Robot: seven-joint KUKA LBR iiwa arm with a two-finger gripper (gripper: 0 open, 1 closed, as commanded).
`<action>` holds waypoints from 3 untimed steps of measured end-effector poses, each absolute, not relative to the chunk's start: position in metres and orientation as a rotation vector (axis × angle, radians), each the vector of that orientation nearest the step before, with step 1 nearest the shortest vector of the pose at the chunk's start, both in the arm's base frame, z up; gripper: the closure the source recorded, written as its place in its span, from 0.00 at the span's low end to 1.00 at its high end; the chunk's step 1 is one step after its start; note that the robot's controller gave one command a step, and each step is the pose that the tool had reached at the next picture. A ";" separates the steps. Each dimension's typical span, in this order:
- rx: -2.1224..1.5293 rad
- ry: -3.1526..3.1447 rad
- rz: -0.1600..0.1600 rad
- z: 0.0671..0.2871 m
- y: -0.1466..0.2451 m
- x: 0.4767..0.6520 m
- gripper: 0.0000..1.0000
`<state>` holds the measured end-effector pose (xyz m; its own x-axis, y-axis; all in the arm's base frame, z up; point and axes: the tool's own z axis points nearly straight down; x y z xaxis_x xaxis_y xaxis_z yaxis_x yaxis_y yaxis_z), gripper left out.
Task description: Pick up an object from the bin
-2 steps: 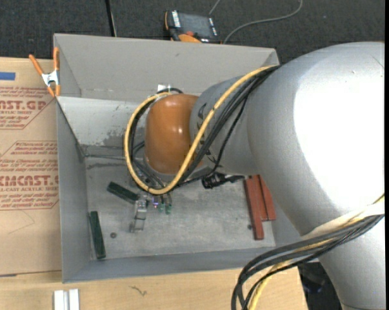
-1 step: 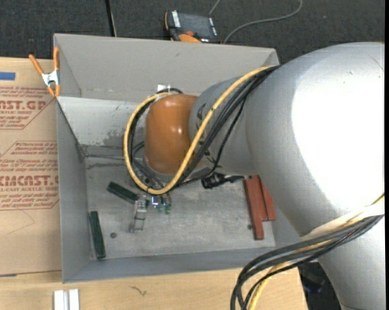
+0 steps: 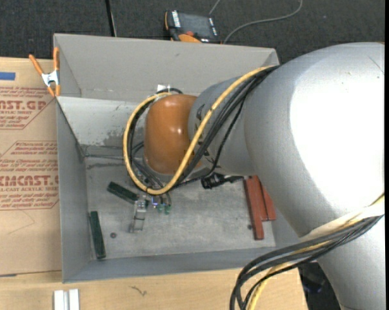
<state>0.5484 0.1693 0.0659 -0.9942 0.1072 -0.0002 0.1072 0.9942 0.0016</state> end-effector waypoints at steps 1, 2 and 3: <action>0.168 3.136 0.003 0.066 0.170 0.549 0.00; 0.168 3.135 0.004 0.067 0.170 0.549 1.00; 0.167 3.134 0.004 0.108 0.171 0.550 1.00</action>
Offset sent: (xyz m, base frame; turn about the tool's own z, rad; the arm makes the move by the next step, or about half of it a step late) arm 0.0000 0.0000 0.0000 0.0000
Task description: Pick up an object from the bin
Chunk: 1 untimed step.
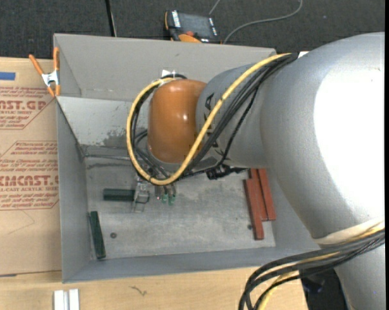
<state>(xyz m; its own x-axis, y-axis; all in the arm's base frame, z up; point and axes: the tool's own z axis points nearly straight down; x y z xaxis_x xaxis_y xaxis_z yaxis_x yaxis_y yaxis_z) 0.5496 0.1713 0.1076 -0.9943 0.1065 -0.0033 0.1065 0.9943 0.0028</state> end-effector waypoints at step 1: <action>0.166 3.129 0.006 0.182 0.172 0.551 1.00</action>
Offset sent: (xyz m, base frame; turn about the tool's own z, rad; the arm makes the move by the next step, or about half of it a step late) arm 0.0002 0.0000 0.0702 0.0000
